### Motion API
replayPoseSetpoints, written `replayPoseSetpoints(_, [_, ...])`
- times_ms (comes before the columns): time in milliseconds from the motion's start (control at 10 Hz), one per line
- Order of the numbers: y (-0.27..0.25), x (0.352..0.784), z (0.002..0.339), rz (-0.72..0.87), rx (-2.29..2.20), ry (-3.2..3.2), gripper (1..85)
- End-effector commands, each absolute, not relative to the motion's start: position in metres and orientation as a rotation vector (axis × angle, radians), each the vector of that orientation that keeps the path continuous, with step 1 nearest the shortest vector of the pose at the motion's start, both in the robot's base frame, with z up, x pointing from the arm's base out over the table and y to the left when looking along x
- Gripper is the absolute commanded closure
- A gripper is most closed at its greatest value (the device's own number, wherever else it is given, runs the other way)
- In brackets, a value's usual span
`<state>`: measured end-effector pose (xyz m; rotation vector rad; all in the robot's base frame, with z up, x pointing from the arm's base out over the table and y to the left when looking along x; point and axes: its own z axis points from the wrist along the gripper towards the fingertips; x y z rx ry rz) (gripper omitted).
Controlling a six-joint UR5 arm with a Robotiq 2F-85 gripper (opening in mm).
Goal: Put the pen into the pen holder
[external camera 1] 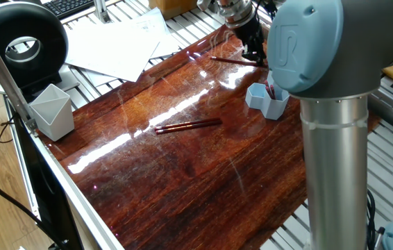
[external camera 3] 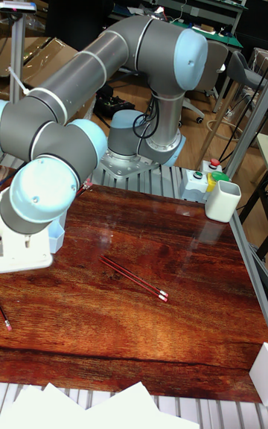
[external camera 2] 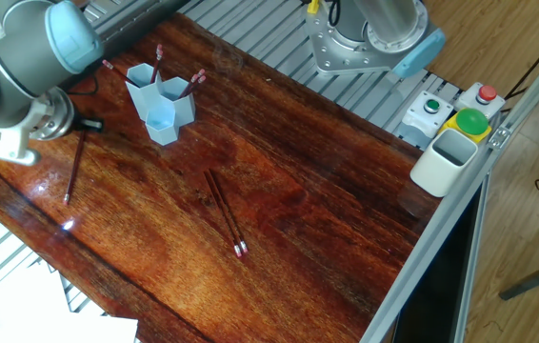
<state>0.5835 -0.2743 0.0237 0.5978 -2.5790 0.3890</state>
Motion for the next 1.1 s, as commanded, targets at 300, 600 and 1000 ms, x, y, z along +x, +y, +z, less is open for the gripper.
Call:
replayPoseSetpoints(300, [-0.291, 0.579, 0.034, 0.477, 0.599, -2.525, 84.7])
replayPoseSetpoints(600, [-0.282, 0.592, 0.024, 0.432, 0.676, -2.574, 84.7])
replayPoseSetpoints(1000, [-0.29, 0.599, 0.029, 0.492, 0.686, -2.558, 84.7])
